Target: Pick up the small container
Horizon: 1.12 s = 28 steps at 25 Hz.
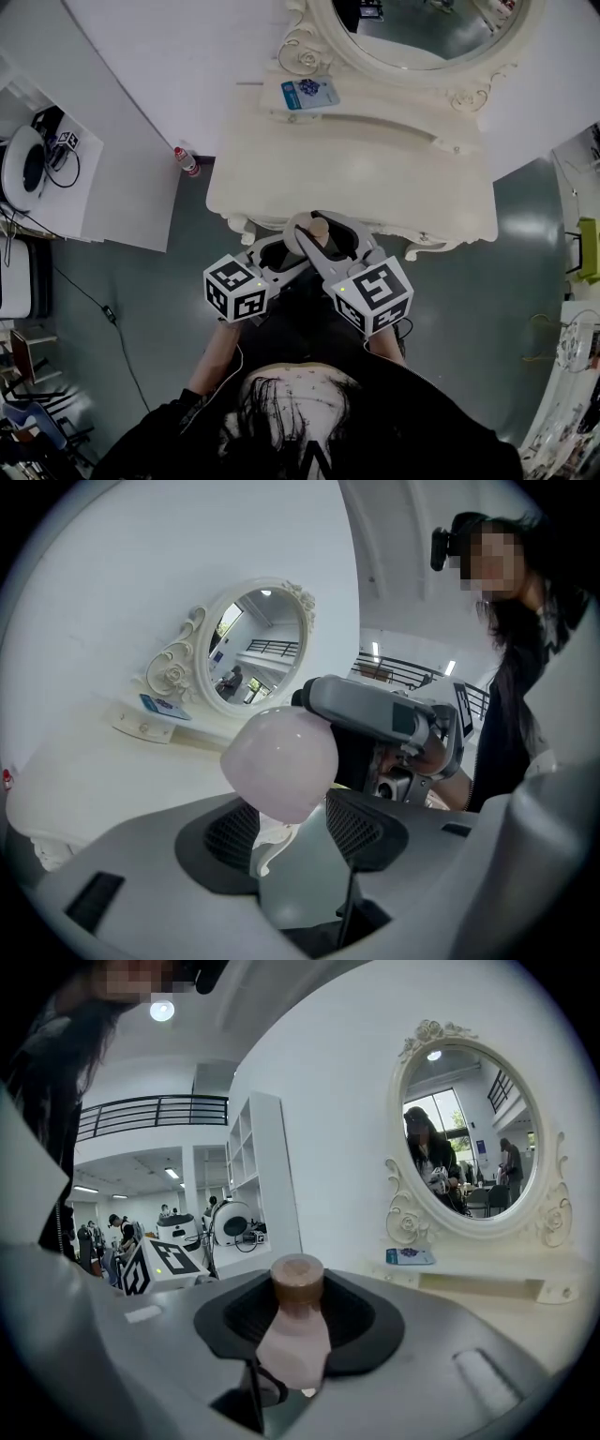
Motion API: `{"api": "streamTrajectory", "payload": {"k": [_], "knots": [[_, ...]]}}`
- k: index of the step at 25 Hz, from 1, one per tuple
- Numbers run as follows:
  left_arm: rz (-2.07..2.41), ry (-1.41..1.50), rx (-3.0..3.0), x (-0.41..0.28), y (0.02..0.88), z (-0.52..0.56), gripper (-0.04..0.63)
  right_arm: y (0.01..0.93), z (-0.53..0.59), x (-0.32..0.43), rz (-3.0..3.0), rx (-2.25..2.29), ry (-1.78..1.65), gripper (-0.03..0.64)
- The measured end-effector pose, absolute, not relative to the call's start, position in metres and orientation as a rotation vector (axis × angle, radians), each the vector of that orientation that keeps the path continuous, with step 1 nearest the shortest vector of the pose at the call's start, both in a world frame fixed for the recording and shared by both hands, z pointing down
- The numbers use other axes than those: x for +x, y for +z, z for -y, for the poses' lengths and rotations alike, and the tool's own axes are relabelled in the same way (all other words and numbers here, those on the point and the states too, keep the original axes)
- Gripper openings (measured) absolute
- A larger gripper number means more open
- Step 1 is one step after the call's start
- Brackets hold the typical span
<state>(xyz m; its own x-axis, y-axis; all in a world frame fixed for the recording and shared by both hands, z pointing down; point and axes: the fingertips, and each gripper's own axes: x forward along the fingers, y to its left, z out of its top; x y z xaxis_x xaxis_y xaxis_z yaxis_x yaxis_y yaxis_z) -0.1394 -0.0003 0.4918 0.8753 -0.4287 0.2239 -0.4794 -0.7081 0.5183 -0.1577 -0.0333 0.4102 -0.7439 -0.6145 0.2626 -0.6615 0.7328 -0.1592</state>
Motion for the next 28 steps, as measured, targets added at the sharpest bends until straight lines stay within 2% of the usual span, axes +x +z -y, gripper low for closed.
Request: {"api": "streamTrajectory", "payload": {"k": [14,28], "knots": [[0.665,0.096,2.464,-0.111,0.485,-0.033,0.212,0.403,-0.002,-0.131,2.736,1.011,0.33,0.144],[0.739,0.095,2.448,-0.031,0.48,-0.11,0.212,0.395,-0.083,-0.054,2.757,0.938,0.269,0.144]]}}
